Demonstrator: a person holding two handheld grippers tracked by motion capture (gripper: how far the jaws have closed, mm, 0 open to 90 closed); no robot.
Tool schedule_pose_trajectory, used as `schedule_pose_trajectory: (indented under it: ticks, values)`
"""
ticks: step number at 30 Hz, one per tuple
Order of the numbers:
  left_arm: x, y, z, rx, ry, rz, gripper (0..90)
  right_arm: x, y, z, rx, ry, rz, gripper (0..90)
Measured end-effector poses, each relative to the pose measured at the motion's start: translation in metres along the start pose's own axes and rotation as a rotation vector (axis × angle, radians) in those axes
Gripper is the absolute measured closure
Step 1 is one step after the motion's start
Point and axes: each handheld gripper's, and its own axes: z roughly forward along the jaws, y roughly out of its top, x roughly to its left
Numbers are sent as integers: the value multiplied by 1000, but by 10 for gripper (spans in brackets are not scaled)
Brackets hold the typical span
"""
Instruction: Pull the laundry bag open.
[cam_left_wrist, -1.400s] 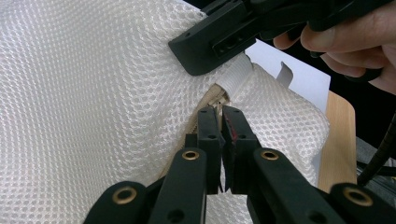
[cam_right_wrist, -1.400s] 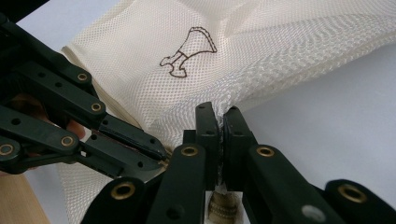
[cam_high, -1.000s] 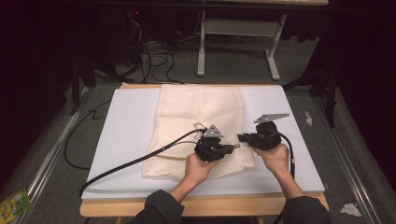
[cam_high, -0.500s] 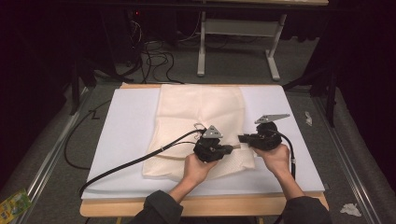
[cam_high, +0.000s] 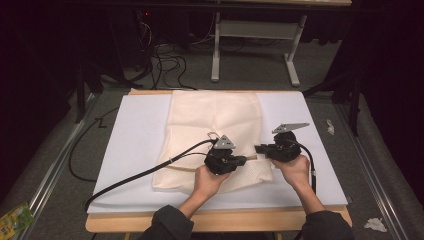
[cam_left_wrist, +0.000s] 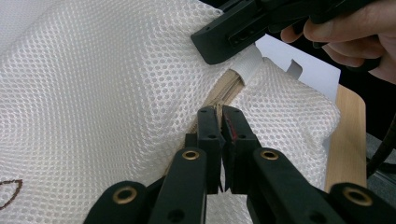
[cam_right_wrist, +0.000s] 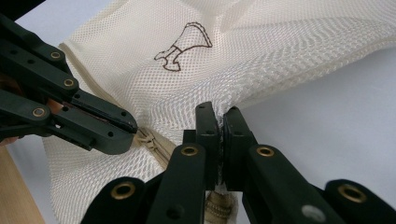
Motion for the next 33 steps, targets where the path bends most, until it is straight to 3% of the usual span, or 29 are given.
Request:
schedule_pose_trajectory:
  ticks: [33]
  values:
    - [6, -8, -12, -5, 13, -16, 872, -1, -5, 2, 0, 10, -1, 890]
